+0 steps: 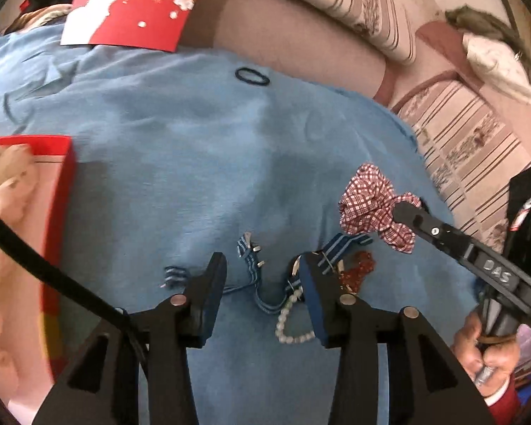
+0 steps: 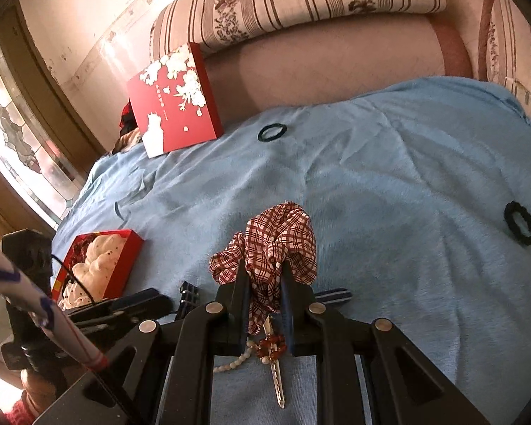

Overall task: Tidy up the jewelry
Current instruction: 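Carry the plaid scrunchie and striped ribbon over the red box with both tools, then open the right tool to drop the plaid scrunchie while the left releases the ribbon, then move both open tools back over the white pearl bracelet and red bead bracelet, then grasp the white pearl bracelet with the left tool while the right grasps the red bead bracelet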

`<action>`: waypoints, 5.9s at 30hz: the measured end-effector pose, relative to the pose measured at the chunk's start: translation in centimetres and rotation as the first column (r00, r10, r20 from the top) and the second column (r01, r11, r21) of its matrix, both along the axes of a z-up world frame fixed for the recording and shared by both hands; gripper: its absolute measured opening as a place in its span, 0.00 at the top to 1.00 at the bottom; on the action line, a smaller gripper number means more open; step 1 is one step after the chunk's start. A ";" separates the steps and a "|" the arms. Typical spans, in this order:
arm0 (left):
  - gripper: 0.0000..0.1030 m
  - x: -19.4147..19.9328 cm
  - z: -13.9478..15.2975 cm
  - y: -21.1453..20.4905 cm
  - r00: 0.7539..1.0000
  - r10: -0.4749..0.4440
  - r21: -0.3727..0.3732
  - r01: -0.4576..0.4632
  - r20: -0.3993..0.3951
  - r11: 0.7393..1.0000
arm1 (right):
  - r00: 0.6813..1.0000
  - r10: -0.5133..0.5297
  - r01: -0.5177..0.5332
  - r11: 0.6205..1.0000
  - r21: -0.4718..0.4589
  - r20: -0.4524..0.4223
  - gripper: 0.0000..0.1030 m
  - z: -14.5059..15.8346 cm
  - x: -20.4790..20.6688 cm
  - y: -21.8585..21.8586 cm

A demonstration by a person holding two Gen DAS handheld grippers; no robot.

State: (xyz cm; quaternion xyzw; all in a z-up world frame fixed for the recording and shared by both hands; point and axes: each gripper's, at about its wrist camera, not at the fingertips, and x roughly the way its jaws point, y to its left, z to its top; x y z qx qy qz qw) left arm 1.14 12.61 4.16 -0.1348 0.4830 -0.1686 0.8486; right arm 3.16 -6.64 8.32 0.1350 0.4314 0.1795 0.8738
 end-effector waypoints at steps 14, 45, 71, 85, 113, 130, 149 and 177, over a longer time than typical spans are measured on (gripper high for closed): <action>0.96 -4.4 8.4 2.3 0.968 0.070 -0.007 -0.071 0.242 0.997 | 0.999 -0.004 0.005 1.000 -0.005 0.033 0.84 0.2 0.0 0.1; 0.96 -14.5 6.3 28.8 0.861 0.486 -0.003 -0.491 0.153 0.871 | 0.910 0.396 -0.399 0.917 -0.003 0.119 0.84 5.9 -7.5 21.2; 0.95 -16.1 4.4 30.5 0.797 0.590 0.209 -0.604 0.133 0.769 | 0.816 0.575 -0.579 0.810 -0.092 -0.063 0.78 -0.5 -11.9 28.4; 0.60 -16.6 6.3 30.5 0.725 0.656 0.133 -0.686 0.209 0.716 | 0.828 0.560 -0.558 0.824 -0.097 -0.008 0.53 2.3 -13.7 26.2; 0.57 -13.8 8.1 15.4 0.858 0.364 0.428 -0.500 0.361 0.753 | 0.999 -0.022 0.017 0.991 -0.133 -0.042 0.46 1.3 -10.8 -4.0; 0.54 -12.7 8.4 6.5 0.932 0.195 0.461 -0.324 0.305 0.826 | 0.984 -0.178 0.177 0.982 -0.068 -0.003 0.44 2.5 -8.1 -10.2; 0.52 -8.1 4.9 1.5 0.978 0.146 0.400 -0.195 0.149 0.896 | 0.912 -0.408 0.409 0.912 0.036 -0.038 0.43 0.2 -3.5 -20.4; 0.95 -4.7 -1.8 -6.2 0.988 -0.155 0.362 0.149 -0.013 0.920 | 0.990 -0.071 0.077 0.996 0.042 -0.122 0.43 -3.8 -1.4 -11.1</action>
